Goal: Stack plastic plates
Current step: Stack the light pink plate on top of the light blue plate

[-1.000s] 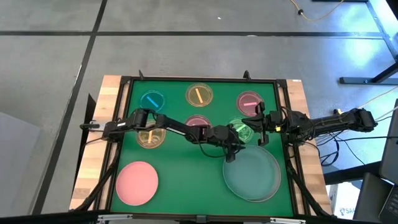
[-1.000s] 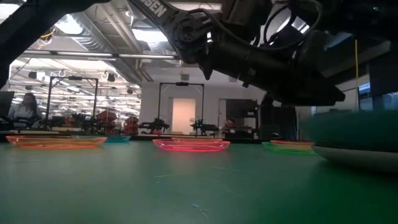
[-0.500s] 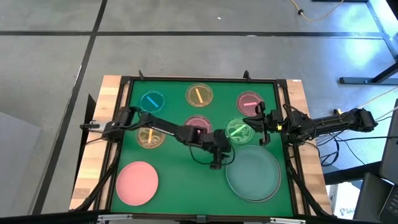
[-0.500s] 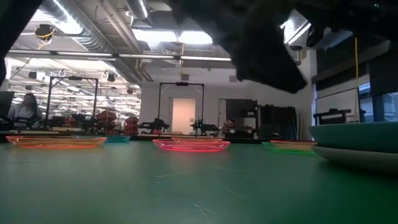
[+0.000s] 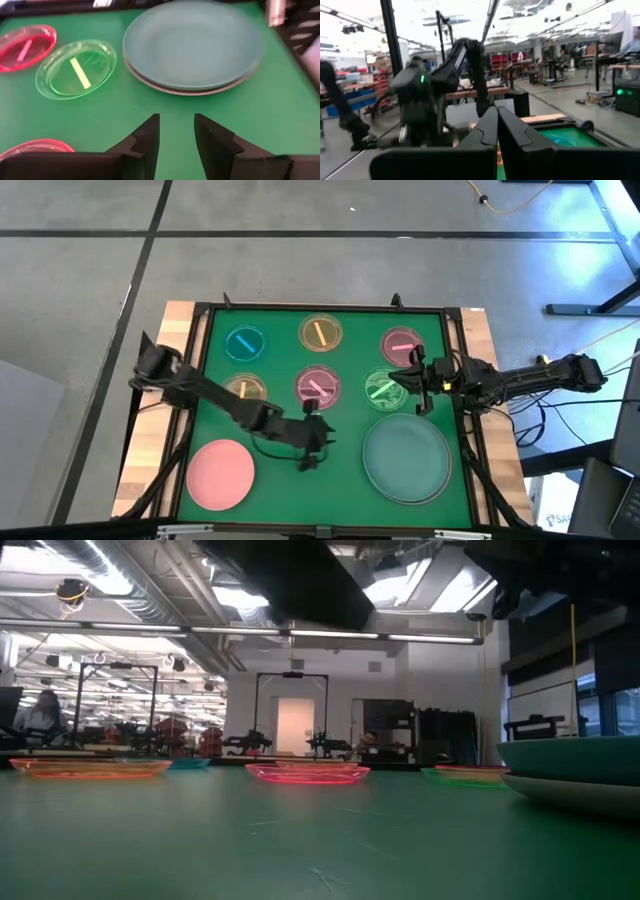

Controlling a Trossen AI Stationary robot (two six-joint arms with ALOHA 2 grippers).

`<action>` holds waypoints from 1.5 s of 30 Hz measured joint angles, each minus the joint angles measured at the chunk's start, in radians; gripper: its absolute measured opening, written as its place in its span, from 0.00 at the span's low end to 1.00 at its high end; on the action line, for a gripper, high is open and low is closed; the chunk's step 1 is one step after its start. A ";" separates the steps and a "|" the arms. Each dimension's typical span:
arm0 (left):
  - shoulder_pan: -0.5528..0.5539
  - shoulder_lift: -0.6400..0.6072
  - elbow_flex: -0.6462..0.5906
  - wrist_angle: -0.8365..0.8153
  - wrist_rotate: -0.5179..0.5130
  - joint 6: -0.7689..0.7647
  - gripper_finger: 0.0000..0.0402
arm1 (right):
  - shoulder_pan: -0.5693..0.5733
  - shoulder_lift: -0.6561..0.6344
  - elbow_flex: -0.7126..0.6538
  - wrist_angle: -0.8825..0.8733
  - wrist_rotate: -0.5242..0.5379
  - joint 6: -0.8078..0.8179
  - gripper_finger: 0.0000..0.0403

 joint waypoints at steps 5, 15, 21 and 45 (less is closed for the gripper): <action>-0.056 -0.124 -0.096 0.001 -0.006 -0.033 0.29 | 0.000 0.001 0.000 -0.005 -0.011 -0.002 0.01; -0.095 -0.130 -0.133 -0.216 0.214 -0.218 0.29 | 0.000 0.020 0.000 -0.043 -0.043 -0.012 0.01; -0.109 -0.129 -0.080 -0.650 0.308 -0.468 0.29 | 0.000 0.076 0.000 -0.116 -0.036 -0.013 0.06; -0.314 -0.130 -0.075 -1.072 0.239 -0.648 0.29 | 0.000 0.165 0.000 -0.062 -0.019 -0.058 0.40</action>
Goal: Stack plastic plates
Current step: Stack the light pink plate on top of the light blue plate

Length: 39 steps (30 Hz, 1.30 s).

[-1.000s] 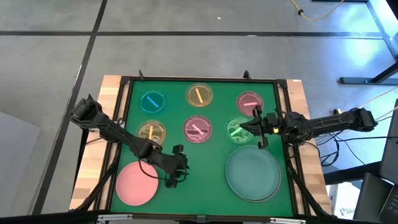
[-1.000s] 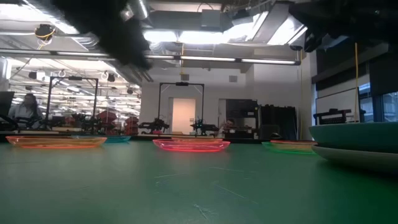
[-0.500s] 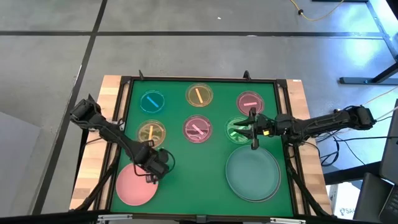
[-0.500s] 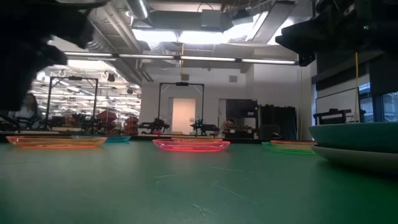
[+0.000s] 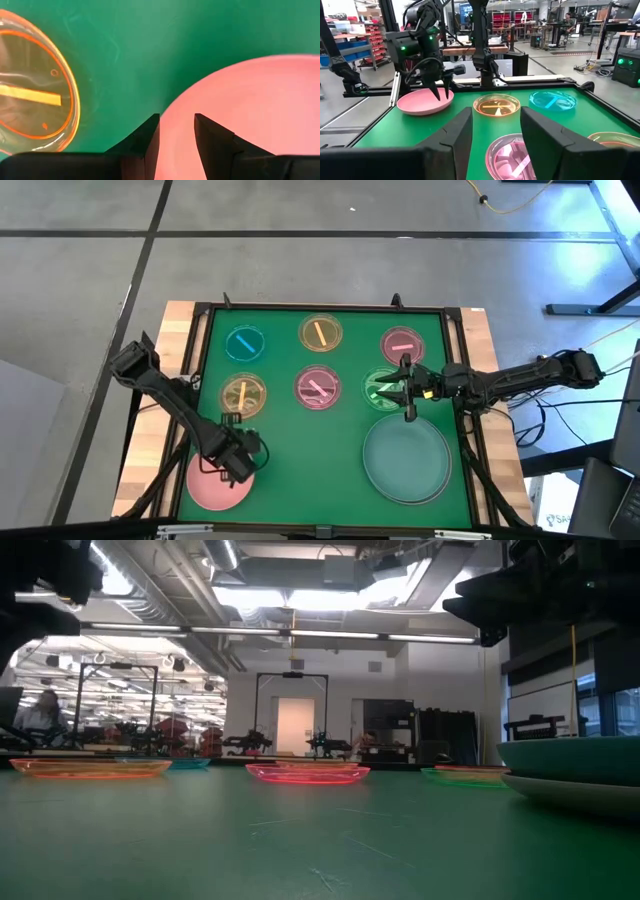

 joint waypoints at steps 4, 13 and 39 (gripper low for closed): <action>0.001 0.000 -0.043 0.039 0.008 0.009 0.29 | 0.000 0.000 0.000 0.000 0.000 0.000 0.40; 0.005 0.000 -0.082 0.079 -0.009 -0.002 0.29 | 0.000 0.000 0.000 0.003 0.000 -0.001 0.40; 0.126 -0.002 -0.105 0.270 0.047 0.122 0.03 | 0.000 0.000 0.001 0.024 0.011 -0.008 0.40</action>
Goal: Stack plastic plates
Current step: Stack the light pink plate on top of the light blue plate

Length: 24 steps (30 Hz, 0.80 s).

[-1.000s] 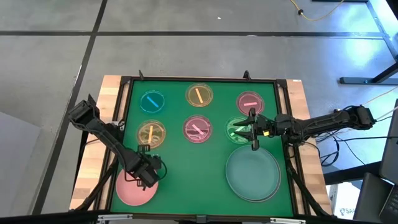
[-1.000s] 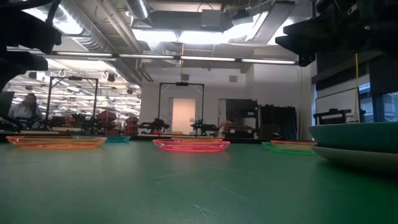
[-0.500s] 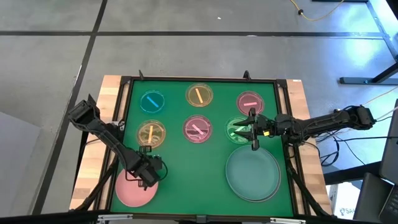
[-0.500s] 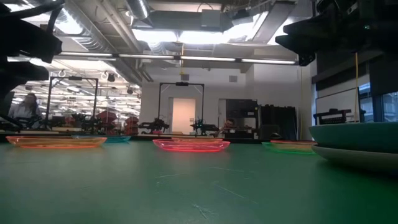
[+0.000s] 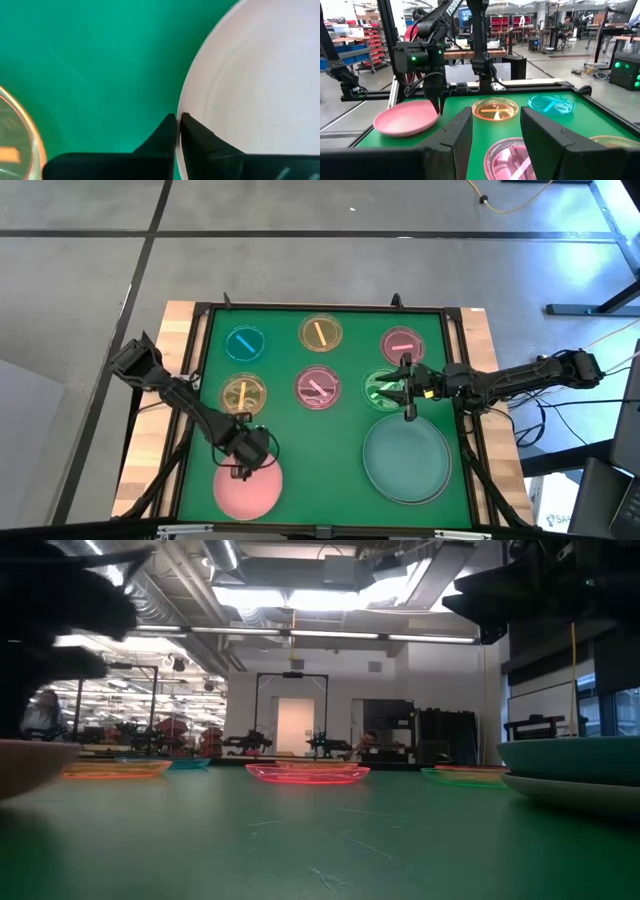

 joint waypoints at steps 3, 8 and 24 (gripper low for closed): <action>0.047 0.001 0.020 0.022 -0.060 0.042 0.02 | 0.000 -0.001 0.000 0.009 0.001 -0.017 0.40; 0.164 0.001 0.029 0.184 -0.151 0.103 0.02 | 0.000 0.000 0.000 0.007 -0.001 -0.018 0.40; 0.312 0.153 0.029 0.643 -0.191 0.298 0.05 | 0.000 0.027 0.000 0.002 -0.093 -0.044 0.40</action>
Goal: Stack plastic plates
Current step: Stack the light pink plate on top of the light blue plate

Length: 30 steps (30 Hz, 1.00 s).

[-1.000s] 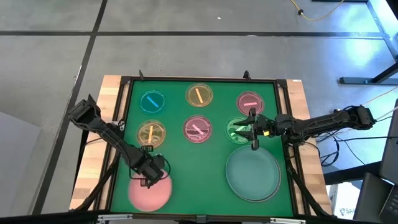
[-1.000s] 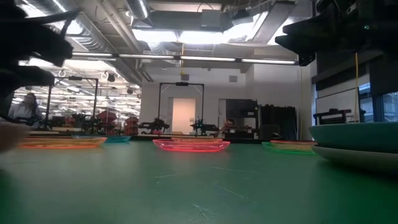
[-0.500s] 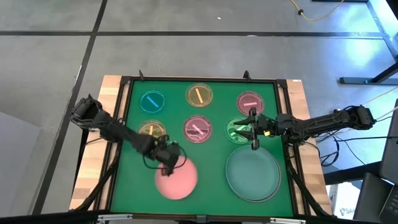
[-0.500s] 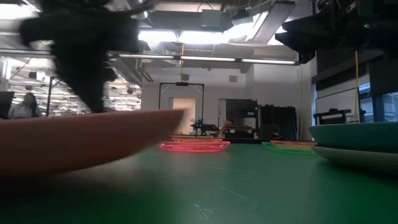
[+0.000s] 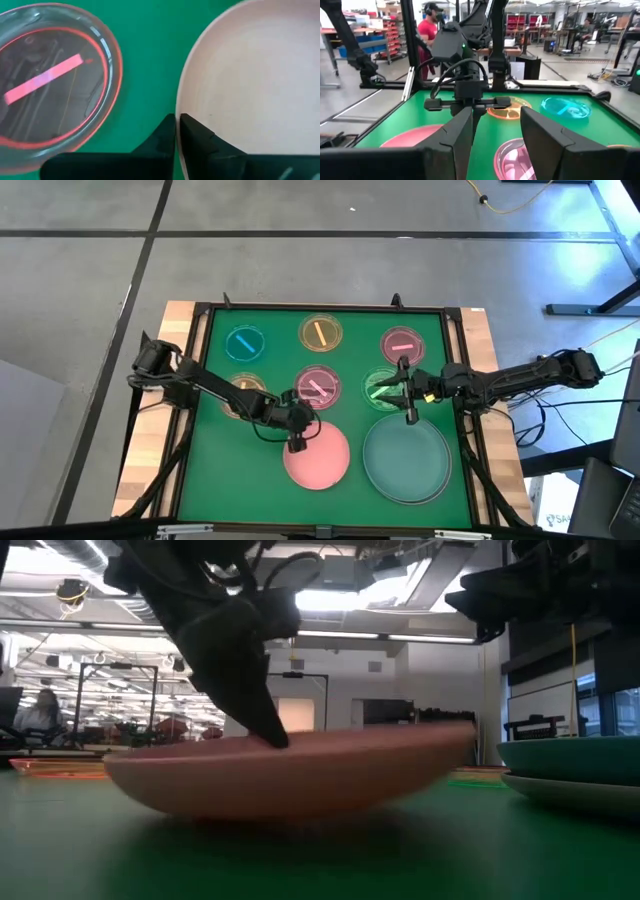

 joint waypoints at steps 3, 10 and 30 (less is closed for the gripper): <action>0.003 0.011 0.000 0.021 -0.009 0.011 0.07 | 0.000 0.045 0.019 -0.009 -0.010 0.000 0.40; 0.005 0.008 0.001 0.043 -0.101 0.020 0.19 | 0.001 0.228 0.161 -0.140 -0.076 0.001 0.40; -0.340 -0.001 -0.171 0.340 -0.453 0.012 0.24 | 0.349 0.778 0.679 -0.597 -0.076 -0.079 0.40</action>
